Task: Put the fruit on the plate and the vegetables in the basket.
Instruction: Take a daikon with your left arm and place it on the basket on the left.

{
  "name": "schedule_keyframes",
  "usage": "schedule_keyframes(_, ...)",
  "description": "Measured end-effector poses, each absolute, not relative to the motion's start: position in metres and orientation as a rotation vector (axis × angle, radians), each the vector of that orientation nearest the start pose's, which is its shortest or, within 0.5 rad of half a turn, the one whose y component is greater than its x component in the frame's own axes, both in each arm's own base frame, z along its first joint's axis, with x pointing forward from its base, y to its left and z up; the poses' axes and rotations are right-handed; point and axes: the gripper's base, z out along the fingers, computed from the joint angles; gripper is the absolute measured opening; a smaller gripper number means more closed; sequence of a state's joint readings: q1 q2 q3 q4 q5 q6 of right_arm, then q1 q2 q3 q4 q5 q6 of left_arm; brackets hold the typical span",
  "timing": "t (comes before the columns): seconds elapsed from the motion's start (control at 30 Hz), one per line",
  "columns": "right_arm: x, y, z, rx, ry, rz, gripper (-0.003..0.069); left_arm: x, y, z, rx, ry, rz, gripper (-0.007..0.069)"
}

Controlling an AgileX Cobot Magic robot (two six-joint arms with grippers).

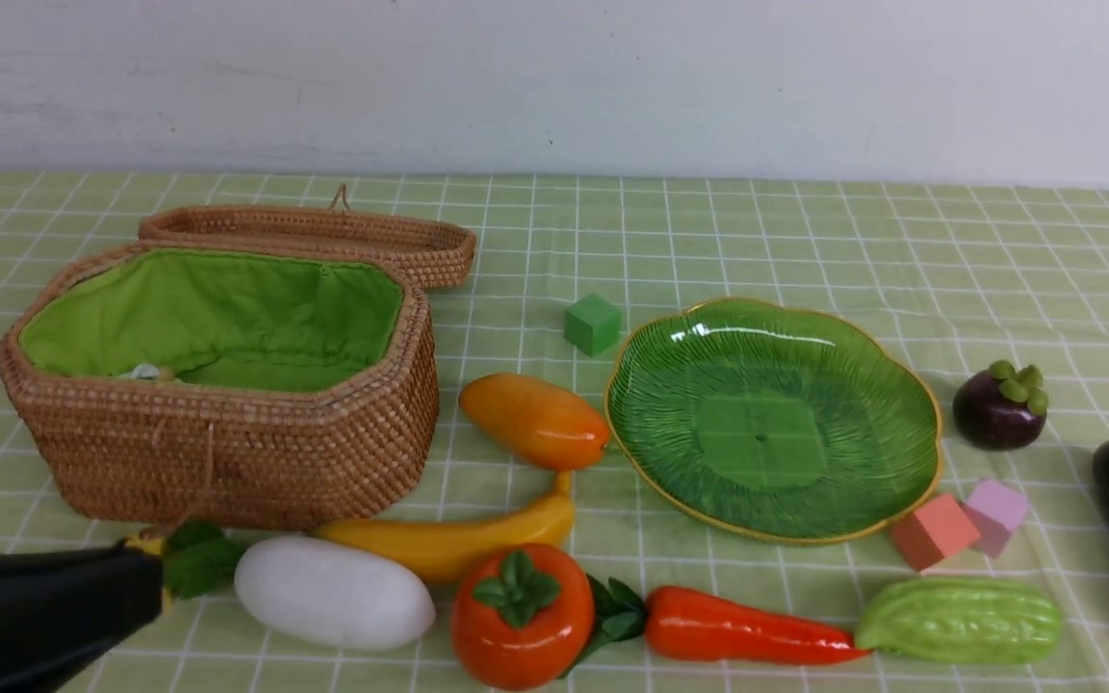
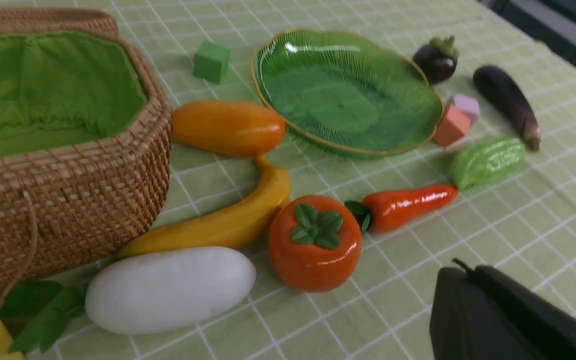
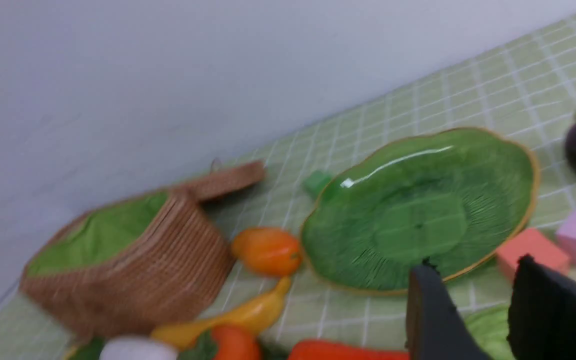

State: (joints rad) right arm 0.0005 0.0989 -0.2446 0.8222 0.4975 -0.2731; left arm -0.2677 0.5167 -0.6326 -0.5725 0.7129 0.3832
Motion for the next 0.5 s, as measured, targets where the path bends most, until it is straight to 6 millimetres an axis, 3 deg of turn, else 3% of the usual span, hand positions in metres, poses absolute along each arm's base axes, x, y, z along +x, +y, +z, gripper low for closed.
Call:
schedule_keyframes(0.13, 0.042, 0.048, 0.319, -0.189, 1.923, 0.672, 0.0182, 0.091, -0.058, 0.34, 0.437, 1.999, -0.554, -0.0013)
schedule_keyframes(0.2, 0.043, 0.052, 0.341, -0.307, 2.014, 0.664, 0.0149, 0.095, -0.058, 0.345, 0.454, 2.014, -0.523, -0.0013)
schedule_keyframes(0.23, 0.045, 0.052, 0.342, -0.325, 2.037, 0.667, 0.0141, 0.096, -0.058, 0.346, 0.456, 2.016, -0.524, -0.0013)
schedule_keyframes(0.37, 0.052, 0.054, 0.379, -0.523, 2.07, 0.609, 0.0067, 0.104, -0.059, 0.346, 0.478, 2.09, -0.497, -0.0013)
schedule_keyframes(0.5, 0.058, 0.056, 0.392, -0.662, 2.065, 0.564, 0.0039, 0.104, -0.06, 0.343, 0.49, 2.126, -0.503, -0.0013)
